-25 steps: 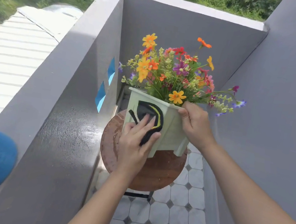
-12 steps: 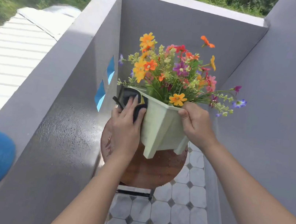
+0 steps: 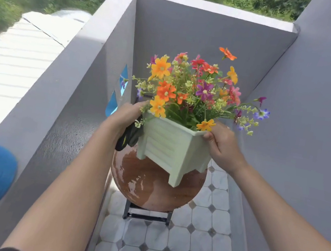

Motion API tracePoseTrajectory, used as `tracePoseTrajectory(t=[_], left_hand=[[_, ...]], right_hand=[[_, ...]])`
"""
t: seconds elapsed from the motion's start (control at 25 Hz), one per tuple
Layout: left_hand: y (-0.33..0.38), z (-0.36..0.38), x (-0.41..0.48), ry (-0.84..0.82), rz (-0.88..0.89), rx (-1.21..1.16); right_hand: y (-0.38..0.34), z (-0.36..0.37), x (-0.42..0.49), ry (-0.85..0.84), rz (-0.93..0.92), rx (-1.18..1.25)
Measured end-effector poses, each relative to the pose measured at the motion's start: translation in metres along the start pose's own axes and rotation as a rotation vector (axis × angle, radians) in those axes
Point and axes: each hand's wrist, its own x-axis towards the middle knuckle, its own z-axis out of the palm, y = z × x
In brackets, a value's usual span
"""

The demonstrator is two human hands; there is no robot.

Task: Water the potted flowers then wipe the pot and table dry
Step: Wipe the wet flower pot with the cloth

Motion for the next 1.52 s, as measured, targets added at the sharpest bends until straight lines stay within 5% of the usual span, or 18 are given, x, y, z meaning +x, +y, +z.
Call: tracePoseTrajectory(t=[0.16,0.32,0.48,0.88,1.08,1.28,1.44,1.52], left_hand=[[0.008,0.008,-0.006,0.121,0.118,0.115],[0.007,0.020,-0.020,0.175,0.152,0.164],[0.013,0.035,-0.033,0.222,0.156,0.303],[0.015,0.050,-0.059,0.311,0.105,0.454],[-0.002,0.066,-0.096,0.411,0.231,0.359],[-0.044,0.081,-0.095,0.403,0.478,0.008],[-0.026,0.069,-0.089,0.315,0.621,0.093],[-0.020,0.060,-0.080,0.341,0.507,0.152]], right_hand=[[0.008,-0.006,-0.018,0.013,0.124,-0.009],[-0.009,0.001,-0.043,0.275,0.353,-0.086],[-0.058,0.024,-0.066,0.470,0.294,-0.196],[-0.061,0.041,-0.010,0.137,0.148,-0.691],[-0.051,0.042,0.000,0.114,0.130,-0.557],[-0.043,0.030,-0.015,0.206,0.028,-0.456],[-0.036,0.015,-0.020,0.280,0.025,-0.324],[-0.039,0.017,-0.023,0.299,0.027,-0.276]])
